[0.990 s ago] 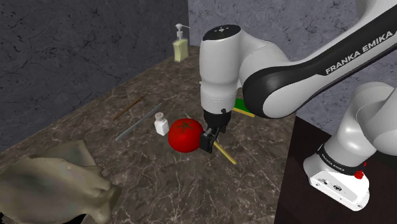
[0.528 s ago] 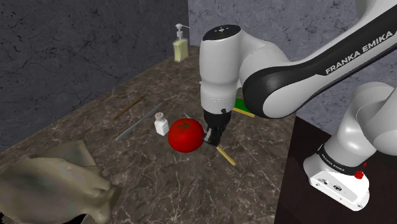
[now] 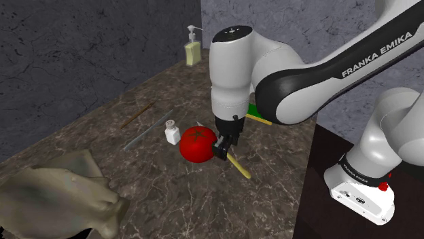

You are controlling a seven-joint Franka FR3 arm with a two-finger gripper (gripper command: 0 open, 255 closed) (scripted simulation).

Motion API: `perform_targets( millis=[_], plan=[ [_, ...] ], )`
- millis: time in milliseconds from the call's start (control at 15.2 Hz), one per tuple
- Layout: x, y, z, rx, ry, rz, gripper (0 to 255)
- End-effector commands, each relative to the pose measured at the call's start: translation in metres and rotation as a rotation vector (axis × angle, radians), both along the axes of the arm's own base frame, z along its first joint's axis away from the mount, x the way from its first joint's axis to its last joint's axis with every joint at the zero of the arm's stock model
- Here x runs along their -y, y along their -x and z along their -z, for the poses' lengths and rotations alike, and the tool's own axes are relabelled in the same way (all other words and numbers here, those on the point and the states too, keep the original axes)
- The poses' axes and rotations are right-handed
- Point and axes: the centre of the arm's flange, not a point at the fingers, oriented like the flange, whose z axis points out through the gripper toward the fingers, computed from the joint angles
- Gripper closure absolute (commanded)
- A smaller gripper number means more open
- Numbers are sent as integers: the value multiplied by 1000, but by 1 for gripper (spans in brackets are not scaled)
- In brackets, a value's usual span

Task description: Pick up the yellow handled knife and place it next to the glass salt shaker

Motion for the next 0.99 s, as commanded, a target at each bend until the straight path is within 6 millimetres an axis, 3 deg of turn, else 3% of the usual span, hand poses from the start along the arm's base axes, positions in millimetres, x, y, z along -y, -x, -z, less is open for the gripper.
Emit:
perform_targets(
  millis=[0,330,660,924],
  plan=[
    [-6,-23,0,-10,25,60,0],
    [-20,-97,1,-45,104,251,0],
    [-20,-172,5,-79,184,443,0],
    [-16,-172,20,-80,186,448,0]
  ],
)
